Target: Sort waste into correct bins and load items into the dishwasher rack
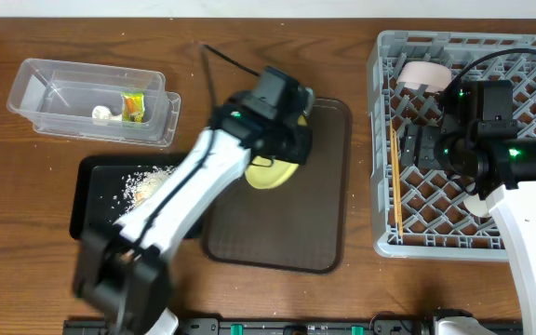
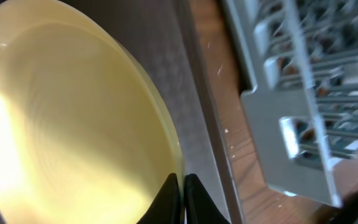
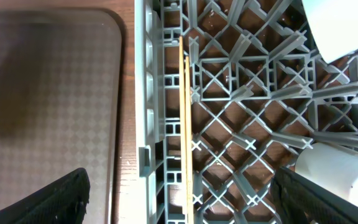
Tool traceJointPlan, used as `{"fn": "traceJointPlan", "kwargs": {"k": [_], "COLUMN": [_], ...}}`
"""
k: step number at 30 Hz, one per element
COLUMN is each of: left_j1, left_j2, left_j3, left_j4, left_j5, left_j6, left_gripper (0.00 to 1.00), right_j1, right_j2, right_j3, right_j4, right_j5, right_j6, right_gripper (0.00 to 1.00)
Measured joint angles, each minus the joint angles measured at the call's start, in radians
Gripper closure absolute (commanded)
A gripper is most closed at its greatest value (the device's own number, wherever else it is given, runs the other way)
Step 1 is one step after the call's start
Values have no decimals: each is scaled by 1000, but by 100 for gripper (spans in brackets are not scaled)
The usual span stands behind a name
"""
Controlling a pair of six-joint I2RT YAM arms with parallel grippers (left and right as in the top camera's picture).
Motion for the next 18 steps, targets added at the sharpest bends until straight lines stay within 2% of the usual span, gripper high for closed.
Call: {"fn": "traceJointPlan", "kwargs": {"k": [3, 7, 8, 9, 10, 11, 14, 18], "left_j1": [-23, -34, -35, -34, -34, -34, -28, 8], "left_j2": [73, 113, 113, 113, 113, 113, 112, 94], "left_j3": [-3, -7, -7, -7, -7, -7, -7, -7], "left_j4": [24, 54, 57, 58, 60, 60, 56, 18], "left_j5": [-2, -6, -9, -14, -24, -31, -44, -51], "left_j6": [0, 1, 1, 2, 6, 6, 7, 5], "left_gripper": [93, 86, 83, 74, 71, 64, 52, 47], "right_j1": [0, 0, 0, 0, 0, 1, 3, 40], "right_j2": [0, 0, 0, 0, 0, 0, 1, 4], "right_j3": [0, 0, 0, 0, 0, 0, 0, 0], "right_j4": [0, 8, 22, 35, 51, 79, 143, 242], "right_j5": [0, -1, -6, -13, -26, -46, -98, -154], "right_j6": [0, 0, 0, 0, 0, -1, -4, -4], "right_gripper": [9, 9, 9, 10, 10, 11, 11, 12]}}
